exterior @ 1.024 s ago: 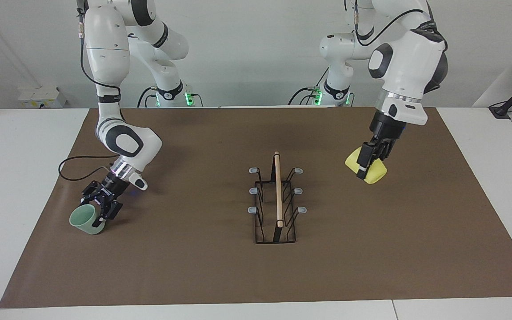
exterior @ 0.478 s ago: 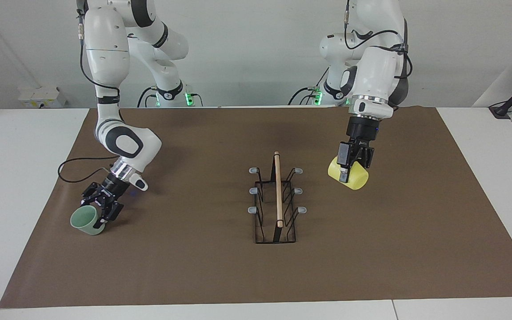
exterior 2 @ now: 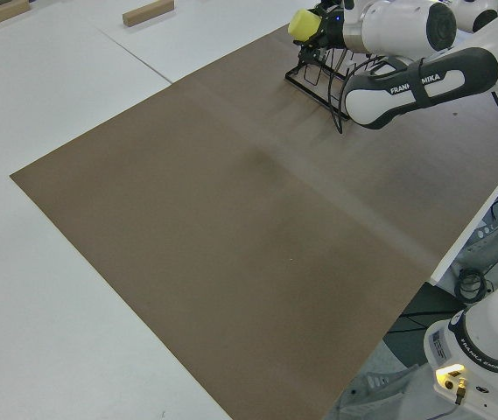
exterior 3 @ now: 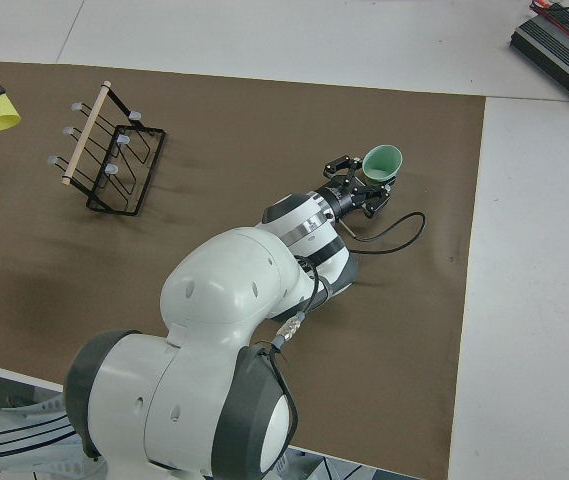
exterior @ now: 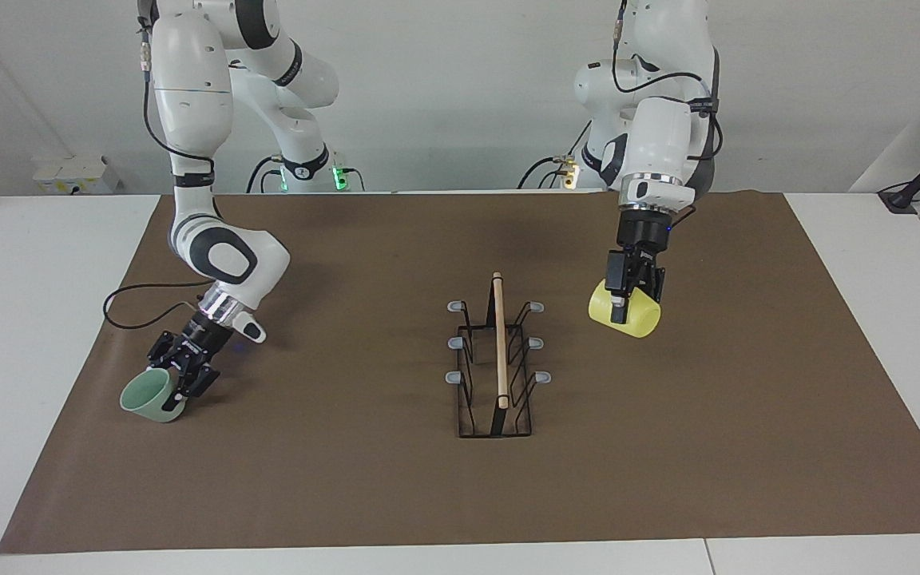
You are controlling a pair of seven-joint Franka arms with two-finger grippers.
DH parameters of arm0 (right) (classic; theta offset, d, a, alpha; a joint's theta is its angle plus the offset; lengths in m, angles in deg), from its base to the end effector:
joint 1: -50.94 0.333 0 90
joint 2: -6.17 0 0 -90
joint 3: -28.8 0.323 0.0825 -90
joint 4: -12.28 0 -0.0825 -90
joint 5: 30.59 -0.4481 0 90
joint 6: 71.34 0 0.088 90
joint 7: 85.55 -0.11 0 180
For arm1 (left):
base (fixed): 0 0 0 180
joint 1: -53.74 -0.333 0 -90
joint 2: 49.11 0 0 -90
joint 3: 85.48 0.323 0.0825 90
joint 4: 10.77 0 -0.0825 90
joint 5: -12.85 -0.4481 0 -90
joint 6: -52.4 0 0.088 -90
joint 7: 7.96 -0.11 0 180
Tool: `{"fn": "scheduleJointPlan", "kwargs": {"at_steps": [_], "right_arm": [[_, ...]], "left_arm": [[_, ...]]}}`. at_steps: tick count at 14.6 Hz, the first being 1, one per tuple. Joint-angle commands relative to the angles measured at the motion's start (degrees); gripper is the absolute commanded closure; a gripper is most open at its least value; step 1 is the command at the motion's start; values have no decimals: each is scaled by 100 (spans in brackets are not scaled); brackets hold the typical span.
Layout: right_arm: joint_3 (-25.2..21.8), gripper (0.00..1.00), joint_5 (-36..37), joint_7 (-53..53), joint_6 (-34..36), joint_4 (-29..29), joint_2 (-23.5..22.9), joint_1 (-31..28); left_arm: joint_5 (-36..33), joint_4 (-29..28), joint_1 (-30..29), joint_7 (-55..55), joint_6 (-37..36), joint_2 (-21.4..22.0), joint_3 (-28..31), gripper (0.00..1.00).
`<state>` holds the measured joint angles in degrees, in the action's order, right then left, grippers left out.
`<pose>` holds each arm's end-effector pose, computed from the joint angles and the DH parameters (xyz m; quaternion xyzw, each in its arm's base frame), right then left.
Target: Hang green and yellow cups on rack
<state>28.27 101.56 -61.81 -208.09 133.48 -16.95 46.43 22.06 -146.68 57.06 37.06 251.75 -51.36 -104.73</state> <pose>0.6160 -0.0628 0.1722 0.2833 0.7619 -0.1715 0.5566 0.5553 -0.2090 0.3978 0.8249 0.2474 0.4101 0.3001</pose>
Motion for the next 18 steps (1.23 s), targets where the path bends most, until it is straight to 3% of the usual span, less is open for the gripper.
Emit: {"fn": "scheduleJointPlan", "kwargs": {"at_steps": [1,4,10,18], "right_arm": [[10,44,-626,340,-726,-201,149,-68],[-69,43,-1760,947,-1484,-281,369,-129],[-61,43,-2870,1212,-2337,-18,1011,-279],[159,49,-4767,1212,-2426,246,1222,-147]], "left_arm": [[-69,-94,11,121,139,-73,-192,100],[-78,-103,11,104,130,-91,-255,100],[-104,-112,133,16,130,-363,-448,100],[-113,-392,231,-169,104,-311,-597,100]]}}
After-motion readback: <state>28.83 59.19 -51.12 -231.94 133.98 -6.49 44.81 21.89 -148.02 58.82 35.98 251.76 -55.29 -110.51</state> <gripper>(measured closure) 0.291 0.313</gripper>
